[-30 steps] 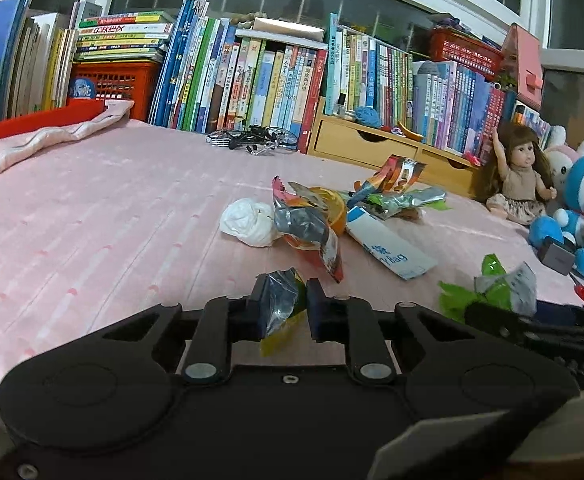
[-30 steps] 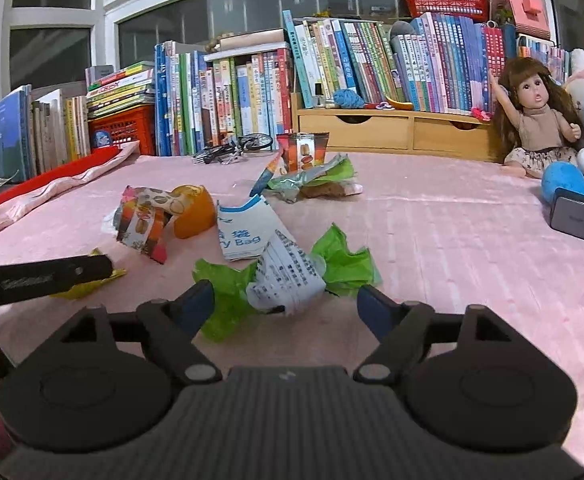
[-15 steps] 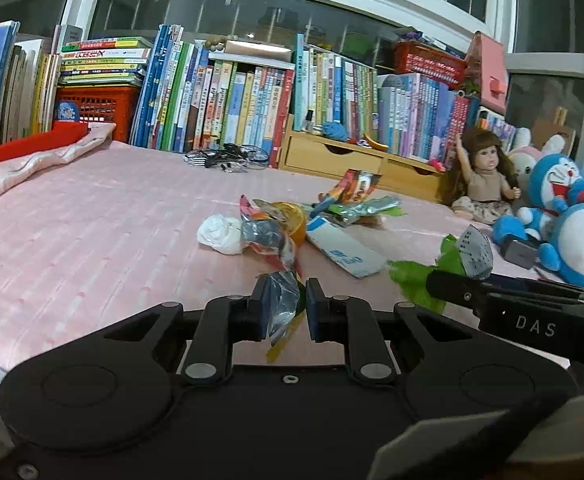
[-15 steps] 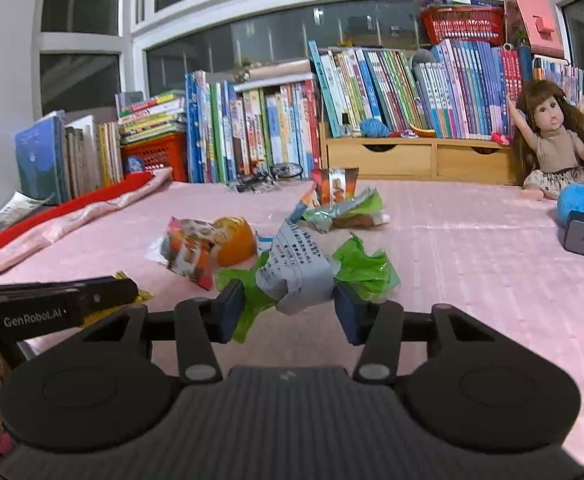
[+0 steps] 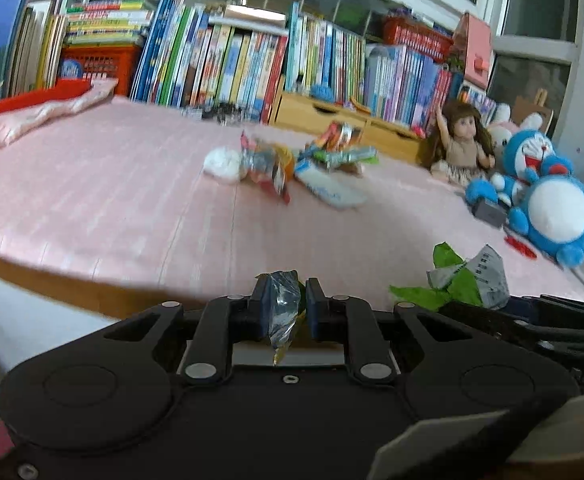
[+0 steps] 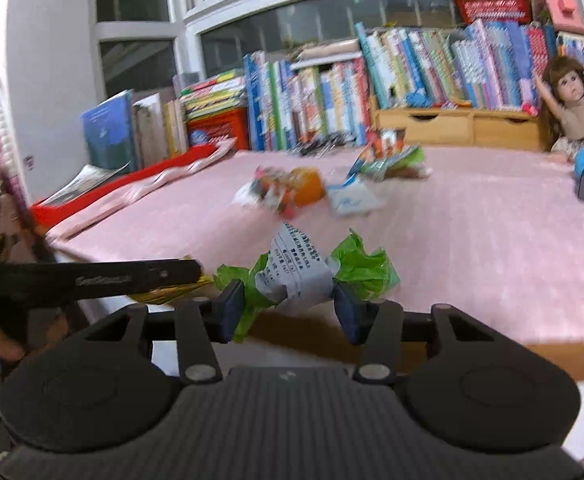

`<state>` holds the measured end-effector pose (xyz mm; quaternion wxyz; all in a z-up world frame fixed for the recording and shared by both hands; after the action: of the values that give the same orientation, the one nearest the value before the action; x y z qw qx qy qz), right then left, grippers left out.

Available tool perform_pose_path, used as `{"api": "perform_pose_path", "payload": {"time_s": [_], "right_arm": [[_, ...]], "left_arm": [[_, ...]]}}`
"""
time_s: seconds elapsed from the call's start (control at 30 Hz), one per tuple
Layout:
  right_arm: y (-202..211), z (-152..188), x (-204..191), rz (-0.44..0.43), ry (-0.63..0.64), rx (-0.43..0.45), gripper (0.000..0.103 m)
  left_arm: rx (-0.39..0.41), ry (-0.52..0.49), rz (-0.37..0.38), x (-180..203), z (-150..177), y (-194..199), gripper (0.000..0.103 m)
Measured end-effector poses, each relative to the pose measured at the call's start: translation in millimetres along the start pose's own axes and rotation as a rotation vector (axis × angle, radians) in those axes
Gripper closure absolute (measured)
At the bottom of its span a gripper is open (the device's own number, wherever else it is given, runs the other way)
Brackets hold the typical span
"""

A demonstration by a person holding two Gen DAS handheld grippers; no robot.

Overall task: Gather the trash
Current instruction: 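Carry the silver wrapper to the bin with the left tool while the right drops the green wrapper in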

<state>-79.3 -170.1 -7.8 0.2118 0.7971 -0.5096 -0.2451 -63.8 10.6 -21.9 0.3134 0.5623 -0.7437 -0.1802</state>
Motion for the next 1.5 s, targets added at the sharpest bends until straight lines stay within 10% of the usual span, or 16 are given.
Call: {"api": "perform_pose_path", "payload": {"time_s": [0.7,1.5], "right_arm": [[-44.2,101.8,-11.6,0.015,0.024,-0.325,0.048],[-63.3,112.5,-7.5,0.009,0.023,-0.403,0.035]], "left_arm": [[-0.321,-0.011,-0.029,-9.8,90.8,-37.1,0.086],[-0.372,0.016,-0.007,-6.5,102.3,-48.5,0.081]]}}
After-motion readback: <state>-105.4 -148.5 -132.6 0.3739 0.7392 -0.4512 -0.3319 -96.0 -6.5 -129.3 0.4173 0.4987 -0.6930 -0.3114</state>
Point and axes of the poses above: each gripper's, at about its wrist camera, not at the fingertips, and y roughly against the way its jaws point, x to its right, z to its underside, the point moved 5 cm from there along -y, roughly the way its jaws point, and after that the axes turned 10 degrees about -x, right-handed, at the moved point
